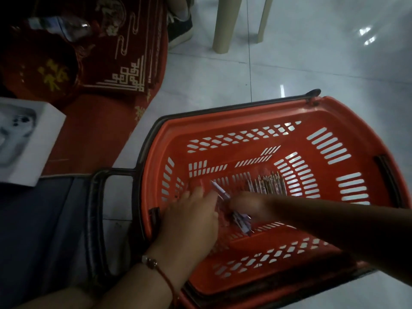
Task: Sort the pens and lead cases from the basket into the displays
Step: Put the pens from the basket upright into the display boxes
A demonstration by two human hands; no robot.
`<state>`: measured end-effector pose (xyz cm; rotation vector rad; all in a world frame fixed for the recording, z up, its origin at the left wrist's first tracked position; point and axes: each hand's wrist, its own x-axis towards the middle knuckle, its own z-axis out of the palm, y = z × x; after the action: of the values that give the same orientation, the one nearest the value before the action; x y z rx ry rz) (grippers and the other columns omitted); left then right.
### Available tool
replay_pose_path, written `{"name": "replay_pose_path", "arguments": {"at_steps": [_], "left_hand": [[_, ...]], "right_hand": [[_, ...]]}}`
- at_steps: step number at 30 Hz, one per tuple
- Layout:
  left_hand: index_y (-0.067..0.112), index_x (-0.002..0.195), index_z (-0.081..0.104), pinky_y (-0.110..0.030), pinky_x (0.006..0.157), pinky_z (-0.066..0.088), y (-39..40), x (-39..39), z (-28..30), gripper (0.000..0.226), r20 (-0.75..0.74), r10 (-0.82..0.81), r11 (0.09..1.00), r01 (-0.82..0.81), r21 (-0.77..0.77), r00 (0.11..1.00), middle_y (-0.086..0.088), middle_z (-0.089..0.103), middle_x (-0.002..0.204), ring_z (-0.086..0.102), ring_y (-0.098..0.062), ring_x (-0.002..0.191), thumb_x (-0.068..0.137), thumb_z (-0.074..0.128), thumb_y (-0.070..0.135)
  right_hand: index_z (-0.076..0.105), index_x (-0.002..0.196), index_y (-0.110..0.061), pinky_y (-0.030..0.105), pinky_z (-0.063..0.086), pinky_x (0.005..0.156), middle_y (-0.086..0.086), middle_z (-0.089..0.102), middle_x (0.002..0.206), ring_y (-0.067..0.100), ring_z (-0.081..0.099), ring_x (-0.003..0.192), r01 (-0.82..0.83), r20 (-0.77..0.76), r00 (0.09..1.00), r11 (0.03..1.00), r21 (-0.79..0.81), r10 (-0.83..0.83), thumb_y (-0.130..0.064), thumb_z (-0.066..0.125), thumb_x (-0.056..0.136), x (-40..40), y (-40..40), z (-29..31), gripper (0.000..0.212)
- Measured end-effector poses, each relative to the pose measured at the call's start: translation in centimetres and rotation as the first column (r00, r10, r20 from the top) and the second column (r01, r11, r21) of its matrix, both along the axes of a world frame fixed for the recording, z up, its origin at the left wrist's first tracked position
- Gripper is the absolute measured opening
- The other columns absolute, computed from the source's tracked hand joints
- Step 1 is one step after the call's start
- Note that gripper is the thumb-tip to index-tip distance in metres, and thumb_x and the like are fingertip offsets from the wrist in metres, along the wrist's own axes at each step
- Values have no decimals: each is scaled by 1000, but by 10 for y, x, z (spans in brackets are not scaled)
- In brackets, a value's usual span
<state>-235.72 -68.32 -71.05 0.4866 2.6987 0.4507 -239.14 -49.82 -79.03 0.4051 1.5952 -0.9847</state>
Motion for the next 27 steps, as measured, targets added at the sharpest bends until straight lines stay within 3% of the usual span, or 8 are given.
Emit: {"name": "replay_pose_path", "arguments": {"at_steps": [2, 4, 8, 13, 16, 21, 25, 27], "left_hand": [[33, 148, 22, -37, 112, 31, -4, -2, 12, 56, -68, -45, 998, 42, -46, 997, 3, 29, 150, 30, -19, 137, 97, 46, 33], [31, 151, 16, -41, 119, 18, -2, -1, 28, 63, -119, -128, 989, 118, -92, 985, -2, 14, 159, 15, -24, 146, 96, 47, 29], [15, 131, 46, -49, 106, 39, 5, 8, 64, 55, -331, -236, 967, 255, 15, 913, -16, 52, 134, 49, -36, 126, 78, 43, 28], [10, 108, 56, -48, 96, 43, -12, 20, 118, 25, -656, -262, 923, 383, 44, 707, -17, 58, 116, 56, -37, 109, 84, 62, 17], [12, 96, 61, -45, 74, 47, -32, 31, 153, 12, -699, -336, 902, 429, -46, 631, -10, 61, 97, 59, -32, 85, 88, 53, 17], [11, 90, 66, -43, 61, 45, -62, 64, 194, 29, -735, -347, 915, 381, -131, 583, -9, 63, 87, 59, -29, 73, 92, 39, 20], [16, 93, 57, -35, 53, 37, -90, 87, 206, 17, -697, -320, 942, 296, -160, 642, -2, 56, 78, 53, -23, 62, 77, 52, 18], [16, 95, 54, -31, 48, 31, -108, 97, 207, 35, -684, -289, 957, 224, -185, 670, 0, 52, 72, 51, -22, 55, 64, 69, 12]], "right_hand": [[66, 103, -17, 11, 45, 75, -8, 64, 94, -4, 60, 76, 1, 37, 999, 988, -152, 4, -25, 52, 90, -2, 4, 48, 21], [63, 93, -9, 20, 53, 70, 2, 66, 84, 7, 65, 71, 88, 161, 986, 950, -300, -40, -15, 51, 95, -1, 6, 86, 14], [68, 91, -4, 22, 57, 68, 8, 70, 81, 14, 68, 69, 152, 227, 973, 835, -529, -33, -15, 52, 92, 4, 12, 144, 19], [73, 87, -3, 21, 58, 58, 5, 71, 82, 10, 70, 65, 248, 258, 962, 677, -693, -88, -12, 52, 87, 26, 1, 212, 22], [71, 96, 1, 23, 59, 58, 9, 71, 93, 14, 73, 73, 238, 286, 958, 596, -767, -13, -10, 65, 85, 39, -15, 241, 17], [74, 95, 0, 23, 58, 54, 9, 73, 94, 16, 73, 75, 117, 183, 982, 637, -762, 38, -14, 62, 84, 61, -47, 273, 21], [70, 110, 3, 28, 61, 60, 16, 73, 107, 23, 75, 84, 131, 225, 972, 623, -771, 75, -16, 50, 96, 71, -66, 283, 31], [62, 124, 6, 32, 62, 68, 23, 69, 116, 30, 74, 92, 210, 314, 946, 577, -789, 84, -16, 52, 100, 72, -74, 288, 34]]}}
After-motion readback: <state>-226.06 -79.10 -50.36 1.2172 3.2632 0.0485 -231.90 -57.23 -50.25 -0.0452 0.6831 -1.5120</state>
